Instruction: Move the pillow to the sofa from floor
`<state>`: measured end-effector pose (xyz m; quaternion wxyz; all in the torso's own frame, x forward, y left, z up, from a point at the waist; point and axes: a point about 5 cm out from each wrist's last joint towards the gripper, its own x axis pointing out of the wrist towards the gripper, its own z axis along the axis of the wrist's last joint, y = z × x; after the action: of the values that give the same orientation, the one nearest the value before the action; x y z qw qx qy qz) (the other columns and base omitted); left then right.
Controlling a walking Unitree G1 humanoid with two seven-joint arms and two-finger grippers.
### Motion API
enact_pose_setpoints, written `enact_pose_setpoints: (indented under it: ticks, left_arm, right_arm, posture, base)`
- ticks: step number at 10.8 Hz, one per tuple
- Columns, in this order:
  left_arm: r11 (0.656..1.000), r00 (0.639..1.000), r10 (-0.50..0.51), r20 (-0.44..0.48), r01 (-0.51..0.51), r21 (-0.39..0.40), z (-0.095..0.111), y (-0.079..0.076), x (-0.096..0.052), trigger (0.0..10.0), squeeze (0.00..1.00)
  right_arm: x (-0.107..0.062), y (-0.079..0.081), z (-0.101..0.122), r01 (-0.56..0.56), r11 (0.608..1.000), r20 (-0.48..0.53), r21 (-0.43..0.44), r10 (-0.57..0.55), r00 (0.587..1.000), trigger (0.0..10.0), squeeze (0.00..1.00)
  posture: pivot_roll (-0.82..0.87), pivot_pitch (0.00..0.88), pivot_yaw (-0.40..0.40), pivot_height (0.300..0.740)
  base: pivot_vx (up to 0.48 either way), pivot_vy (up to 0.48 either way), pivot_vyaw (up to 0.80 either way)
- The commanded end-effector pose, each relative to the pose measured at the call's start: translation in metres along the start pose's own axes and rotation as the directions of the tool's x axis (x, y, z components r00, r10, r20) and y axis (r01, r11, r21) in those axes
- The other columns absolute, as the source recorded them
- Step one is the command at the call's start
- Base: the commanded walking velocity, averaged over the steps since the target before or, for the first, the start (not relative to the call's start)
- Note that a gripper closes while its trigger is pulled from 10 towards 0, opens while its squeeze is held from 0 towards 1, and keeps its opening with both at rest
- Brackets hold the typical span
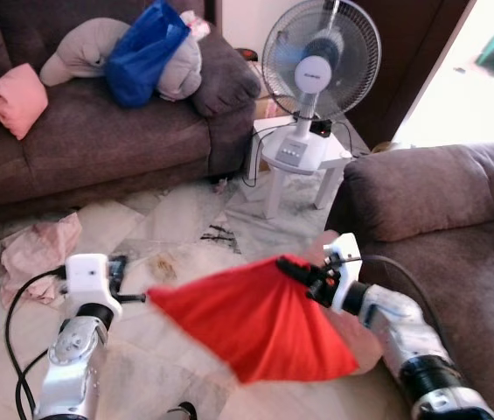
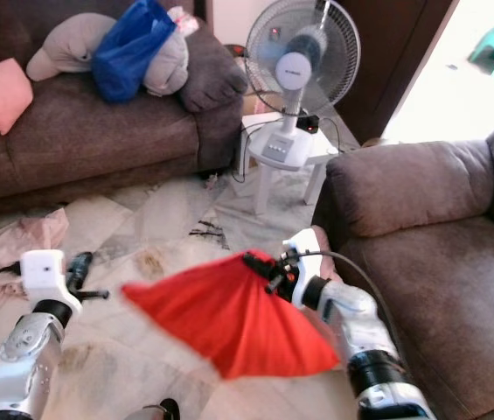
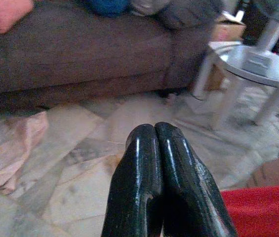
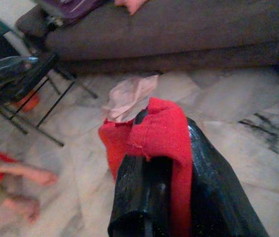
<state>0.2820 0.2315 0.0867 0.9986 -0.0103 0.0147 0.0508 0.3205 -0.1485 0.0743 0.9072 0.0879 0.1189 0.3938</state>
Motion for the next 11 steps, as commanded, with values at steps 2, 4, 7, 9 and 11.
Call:
enact_pose_setpoints:
  ticks: [2,4,7,9,11]
  left_arm:
    - [0.954,0.974,0.225,0.0,-0.22,-0.205,0.0,0.017,-0.003,10.0,0.0]
    - [0.808,0.924,0.37,-0.096,-0.371,-0.457,-0.012,0.021,-0.004,10.0,0.0]
    - [0.569,0.846,0.501,-0.185,-0.482,-0.666,-0.022,0.035,-0.003,10.0,1.0]
    - [0.514,0.839,0.519,-0.164,-0.459,-0.725,-0.017,0.036,0.001,10.0,1.0]
    - [0.483,0.837,0.523,-0.159,-0.445,-0.754,-0.016,0.038,0.004,10.0,1.0]
  right_arm:
    - [0.004,-0.003,0.029,0.005,0.998,0.126,-0.069,0.004,0.992,10.0,0.0]
    - [0.006,-0.003,0.033,-0.013,0.998,0.16,-0.065,0.023,0.987,10.0,0.0]
    - [0.0,-0.002,0.052,-0.102,0.994,0.252,-0.038,0.109,0.962,10.0,0.0]
    - [-0.009,0.004,0.055,-0.253,0.967,0.27,-0.024,0.25,0.93,10.0,0.0]
    - [-0.016,0.01,0.052,-0.352,0.936,0.249,-0.02,0.346,0.904,10.0,0.0]
  posture:
    - [0.12,0.134,-0.065,0.74]
    - [0.13,0.132,-0.065,0.74]
    - [0.12,0.129,-0.066,0.74]
    - [0.11,0.121,-0.063,0.74]
    - [0.11,0.112,-0.063,0.74]
  base:
    - [0.0,0.0,0.0]
    - [0.0,0.0,0.0]
    - [0.0,0.0,0.0]
    - [0.0,0.0,0.0]
    - [0.0,0.0,0.0]
